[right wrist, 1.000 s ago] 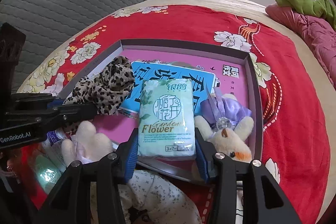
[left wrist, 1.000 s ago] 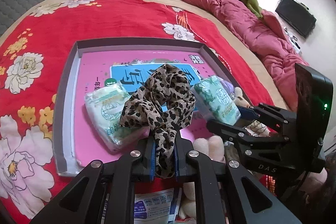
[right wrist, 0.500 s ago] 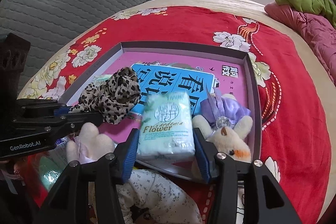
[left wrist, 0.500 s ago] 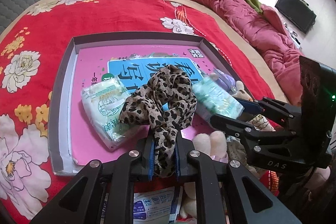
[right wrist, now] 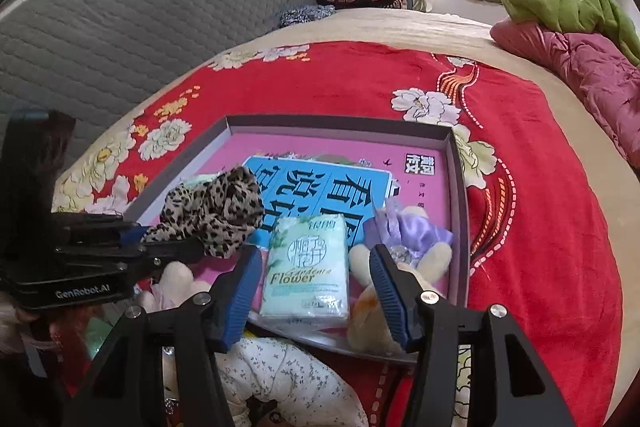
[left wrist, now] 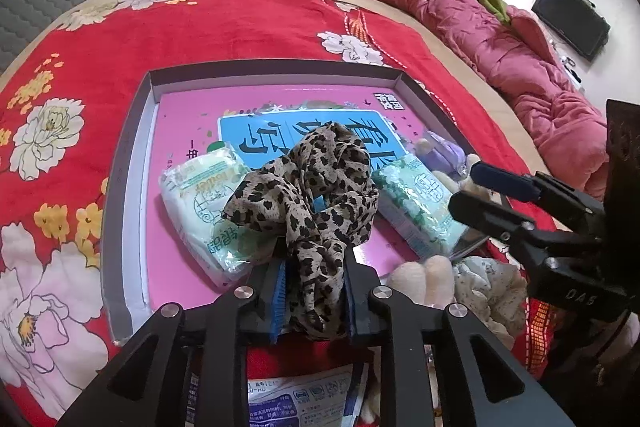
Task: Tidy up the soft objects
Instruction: 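Lower and release the leopard scarf into the box while the right tool releases the green tissue pack there, then withdraw both open tools from the box back toward the pile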
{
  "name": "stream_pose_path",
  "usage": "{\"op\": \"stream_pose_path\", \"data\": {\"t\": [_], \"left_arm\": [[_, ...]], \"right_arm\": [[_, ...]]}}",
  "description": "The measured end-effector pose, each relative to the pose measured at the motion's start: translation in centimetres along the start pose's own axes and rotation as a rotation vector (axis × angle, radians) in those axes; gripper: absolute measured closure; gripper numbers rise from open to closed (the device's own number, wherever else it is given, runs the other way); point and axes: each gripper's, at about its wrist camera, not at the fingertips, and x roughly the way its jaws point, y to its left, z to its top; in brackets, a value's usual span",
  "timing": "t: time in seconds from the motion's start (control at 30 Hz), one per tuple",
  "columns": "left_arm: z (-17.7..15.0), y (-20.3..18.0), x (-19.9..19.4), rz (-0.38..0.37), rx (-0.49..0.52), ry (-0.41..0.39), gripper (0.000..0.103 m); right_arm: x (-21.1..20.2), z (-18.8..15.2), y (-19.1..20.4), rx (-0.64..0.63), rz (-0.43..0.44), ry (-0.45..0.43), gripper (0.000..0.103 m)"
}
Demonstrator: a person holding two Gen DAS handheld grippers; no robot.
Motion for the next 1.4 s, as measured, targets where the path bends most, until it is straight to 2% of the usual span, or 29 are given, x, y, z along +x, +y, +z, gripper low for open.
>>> {"op": "stream_pose_path", "data": {"t": [0.13,0.37,0.57,0.67,0.77,0.83,0.97,1.17,1.4], "left_arm": [[0.1,0.3,0.1,0.017,-0.007,-0.003,0.069],[0.4,1.1,-0.2,0.017,-0.043,-0.012,0.057],[0.5,1.1,-0.6,0.022,-0.038,-0.021,0.054],[0.7,1.2,-1.1,0.029,-0.042,-0.034,0.048],[0.8,1.3,-1.8,0.031,-0.052,-0.044,0.046],[0.8,1.5,-2.4,0.017,-0.063,-0.057,0.045],[0.9,1.6,-3.8,0.013,-0.065,-0.097,0.036],[0.6,2.2,-6.5,-0.011,-0.088,-0.191,0.029],[-0.8,2.7,-9.2,0.019,-0.116,-0.244,0.025]], "right_arm": [[-0.1,0.1,-0.1,0.004,-0.011,-0.013,0.042],[-0.6,0.2,-0.4,0.012,-0.020,-0.042,0.042],[-1.6,0.6,-0.9,0.028,-0.027,-0.109,0.037],[-2.1,0.8,-1.3,0.043,-0.034,-0.135,0.035],[-2.8,0.8,-1.8,0.077,-0.048,-0.170,0.033],[-3.2,0.9,-2.1,0.087,-0.049,-0.188,0.031],[-4.2,1.0,-2.2,0.085,-0.082,-0.227,0.029],[-4.8,0.6,-2.7,0.074,-0.195,-0.248,0.028],[-5.4,0.1,-3.1,0.103,-0.197,-0.245,0.028]]}}
